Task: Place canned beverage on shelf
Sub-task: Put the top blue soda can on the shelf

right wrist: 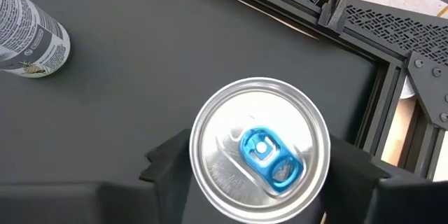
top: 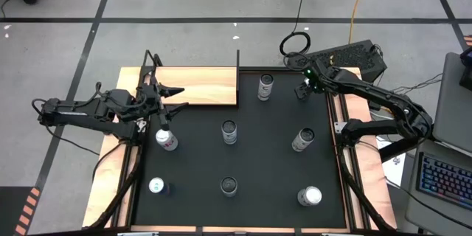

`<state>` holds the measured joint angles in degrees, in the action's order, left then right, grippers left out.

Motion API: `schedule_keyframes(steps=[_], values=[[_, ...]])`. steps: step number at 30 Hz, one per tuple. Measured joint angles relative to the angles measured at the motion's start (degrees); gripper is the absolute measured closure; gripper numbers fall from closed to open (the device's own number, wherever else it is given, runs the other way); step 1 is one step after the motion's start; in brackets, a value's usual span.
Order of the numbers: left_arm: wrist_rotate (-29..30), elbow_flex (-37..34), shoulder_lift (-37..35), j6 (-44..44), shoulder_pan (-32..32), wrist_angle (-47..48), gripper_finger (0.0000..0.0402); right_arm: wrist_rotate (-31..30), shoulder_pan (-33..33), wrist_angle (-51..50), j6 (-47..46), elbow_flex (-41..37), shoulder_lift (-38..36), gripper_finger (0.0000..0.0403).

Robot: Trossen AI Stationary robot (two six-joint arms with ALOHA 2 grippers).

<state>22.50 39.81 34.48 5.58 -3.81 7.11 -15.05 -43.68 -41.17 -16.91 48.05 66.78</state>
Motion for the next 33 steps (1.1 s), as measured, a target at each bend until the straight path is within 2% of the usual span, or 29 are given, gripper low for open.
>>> schedule_keyframes(steps=[3, 18, 25, 28, 33], values=[[0.0, 0.0, 0.0, 0.0, 0.0, 0.0, 0.0134, 0.0, 0.0, 0.0, 0.0, 0.0, 0.0, 0.0202], [0.6, 0.0, 0.0, 0.0, 0.0, 0.0, 0.0134, 0.4, 0.4, -0.9, 0.3, 0.6, 0.0, 0.0198], [0.7, 0.0, 0.0, -0.4, 0.5, 2.4, 0.0134, 1.1, 2.0, -3.5, 1.1, 6.1, 0.1, 0.0198], [2.0, 0.0, 0.1, -0.1, 1.4, 5.6, 0.0134, 0.8, 3.0, -4.1, 1.9, 9.1, 0.1, 0.0198], [4.6, 0.0, 0.5, -0.1, 3.0, 5.6, 0.0134, 0.7, 4.3, -5.2, 3.1, 14.4, 0.0, 0.0198]])
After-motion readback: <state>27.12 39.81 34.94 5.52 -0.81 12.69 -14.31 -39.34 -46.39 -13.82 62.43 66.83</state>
